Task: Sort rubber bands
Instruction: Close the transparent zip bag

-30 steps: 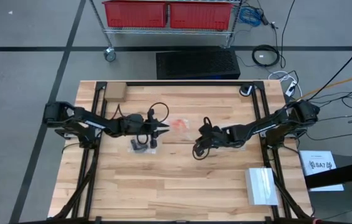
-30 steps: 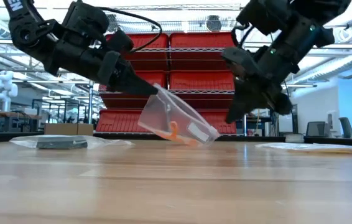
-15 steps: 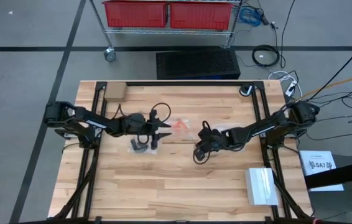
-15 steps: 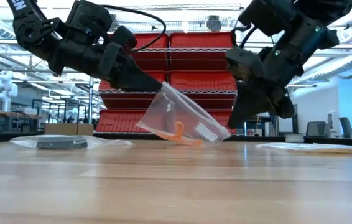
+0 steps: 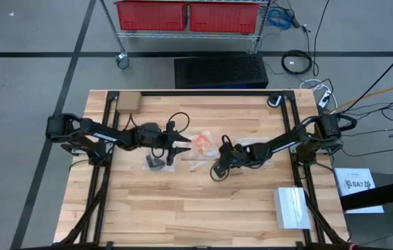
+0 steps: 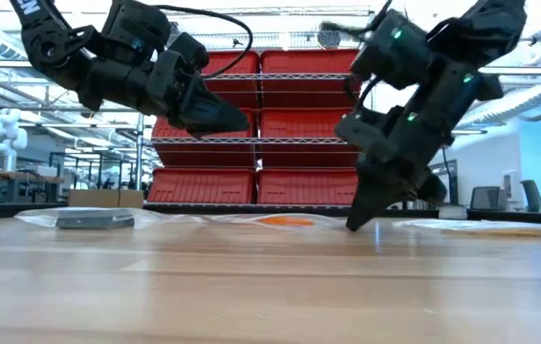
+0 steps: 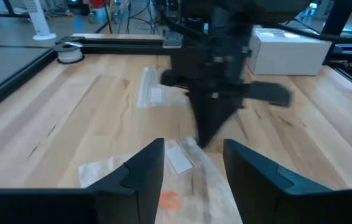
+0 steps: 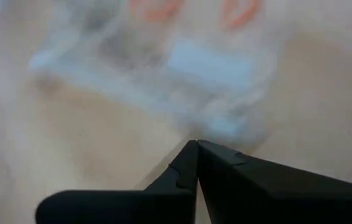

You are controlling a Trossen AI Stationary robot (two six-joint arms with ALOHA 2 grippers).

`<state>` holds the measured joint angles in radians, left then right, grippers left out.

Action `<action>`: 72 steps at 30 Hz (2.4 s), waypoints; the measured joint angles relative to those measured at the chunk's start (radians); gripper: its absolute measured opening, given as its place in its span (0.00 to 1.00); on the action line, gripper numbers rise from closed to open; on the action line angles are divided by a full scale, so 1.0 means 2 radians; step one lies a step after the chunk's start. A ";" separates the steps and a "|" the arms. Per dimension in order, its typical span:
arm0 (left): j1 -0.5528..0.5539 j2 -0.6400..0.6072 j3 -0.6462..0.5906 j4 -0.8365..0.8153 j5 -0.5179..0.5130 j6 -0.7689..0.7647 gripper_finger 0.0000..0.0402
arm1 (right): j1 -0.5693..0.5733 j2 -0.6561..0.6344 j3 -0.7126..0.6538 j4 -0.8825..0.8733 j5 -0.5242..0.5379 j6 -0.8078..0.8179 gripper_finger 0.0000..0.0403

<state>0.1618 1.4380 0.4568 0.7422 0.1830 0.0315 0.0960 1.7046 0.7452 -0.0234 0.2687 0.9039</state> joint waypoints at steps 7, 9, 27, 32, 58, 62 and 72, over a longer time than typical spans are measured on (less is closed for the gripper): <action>0.012 0.000 0.000 -0.007 0.000 0.000 0.43 | -0.073 0.001 0.000 0.004 0.026 -0.057 0.00; 0.017 0.000 0.000 -0.012 0.000 0.000 0.43 | -0.089 0.001 0.000 0.016 0.025 -0.080 0.00; 0.091 0.000 0.000 -0.013 0.090 -0.001 0.43 | -0.174 -0.077 0.000 -0.001 -0.264 -0.181 0.00; 0.093 0.000 0.000 -0.012 0.091 -0.004 0.43 | -0.122 -0.066 0.000 0.001 -0.165 -0.047 0.04; 0.093 0.000 0.000 -0.013 0.090 -0.009 0.43 | -0.073 0.033 0.000 0.155 0.034 0.077 0.15; 0.093 0.000 0.000 -0.013 0.086 -0.009 0.43 | -0.080 0.034 0.000 0.155 0.050 0.025 0.02; 0.093 0.000 0.000 -0.011 0.070 -0.010 0.43 | -0.084 0.025 0.000 0.151 -0.018 0.066 0.09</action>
<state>0.3473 1.4376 0.4564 0.7204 0.3237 0.0122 -0.0711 1.7548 0.7448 0.2795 0.2328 1.0364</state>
